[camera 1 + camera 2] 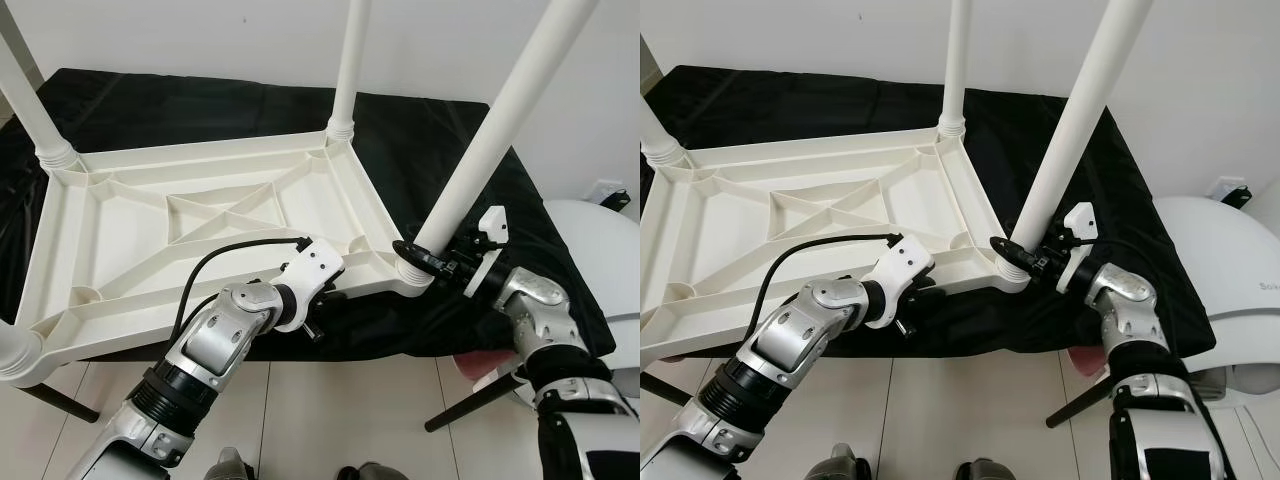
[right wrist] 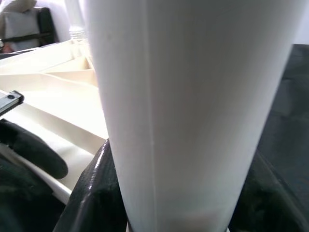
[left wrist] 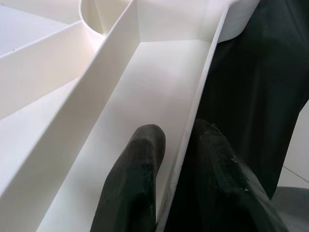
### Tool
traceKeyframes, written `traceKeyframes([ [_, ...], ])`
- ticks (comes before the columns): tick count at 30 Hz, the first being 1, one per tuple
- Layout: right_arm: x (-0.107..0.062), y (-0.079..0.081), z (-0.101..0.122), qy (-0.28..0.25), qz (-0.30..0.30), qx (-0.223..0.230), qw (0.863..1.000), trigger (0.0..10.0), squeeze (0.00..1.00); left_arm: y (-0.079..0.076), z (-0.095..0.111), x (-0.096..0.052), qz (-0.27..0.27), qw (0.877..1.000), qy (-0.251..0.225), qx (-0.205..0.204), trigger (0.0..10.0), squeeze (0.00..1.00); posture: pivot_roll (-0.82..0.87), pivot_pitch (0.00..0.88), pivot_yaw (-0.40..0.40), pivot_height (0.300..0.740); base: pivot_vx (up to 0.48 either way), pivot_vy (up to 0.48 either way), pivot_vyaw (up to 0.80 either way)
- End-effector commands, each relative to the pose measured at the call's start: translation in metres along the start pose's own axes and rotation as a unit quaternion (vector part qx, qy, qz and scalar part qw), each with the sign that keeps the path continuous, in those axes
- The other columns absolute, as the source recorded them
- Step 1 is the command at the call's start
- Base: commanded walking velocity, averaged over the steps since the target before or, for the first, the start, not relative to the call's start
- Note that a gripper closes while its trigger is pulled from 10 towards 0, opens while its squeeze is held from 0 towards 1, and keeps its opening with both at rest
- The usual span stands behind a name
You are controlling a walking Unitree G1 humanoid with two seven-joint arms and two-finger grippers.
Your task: Building children table
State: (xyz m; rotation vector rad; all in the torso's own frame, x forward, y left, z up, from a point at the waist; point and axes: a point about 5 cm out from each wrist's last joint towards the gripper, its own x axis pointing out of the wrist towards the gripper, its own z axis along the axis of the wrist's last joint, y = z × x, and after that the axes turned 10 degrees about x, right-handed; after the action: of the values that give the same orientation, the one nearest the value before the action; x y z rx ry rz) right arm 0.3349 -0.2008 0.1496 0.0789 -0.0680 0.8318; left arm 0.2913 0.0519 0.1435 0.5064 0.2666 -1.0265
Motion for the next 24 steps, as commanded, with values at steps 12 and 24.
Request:
traceKeyframes([
  [12,0.007,0.022,-0.008,-0.054,-0.122,0.030,0.991,0.0,0.00,-0.004,0.004,-0.001,-0.026,1.000,-0.009,0.006,10.0,0.00,-0.02,0.053,-0.065,0.740,0.000,0.000,0.00],
  [24,0.030,0.047,-0.024,-0.062,-0.240,0.050,0.968,0.0,0.00,-0.005,0.004,-0.003,-0.026,1.000,-0.008,0.006,10.0,0.00,-0.01,0.049,-0.069,0.740,0.000,0.000,0.00],
])
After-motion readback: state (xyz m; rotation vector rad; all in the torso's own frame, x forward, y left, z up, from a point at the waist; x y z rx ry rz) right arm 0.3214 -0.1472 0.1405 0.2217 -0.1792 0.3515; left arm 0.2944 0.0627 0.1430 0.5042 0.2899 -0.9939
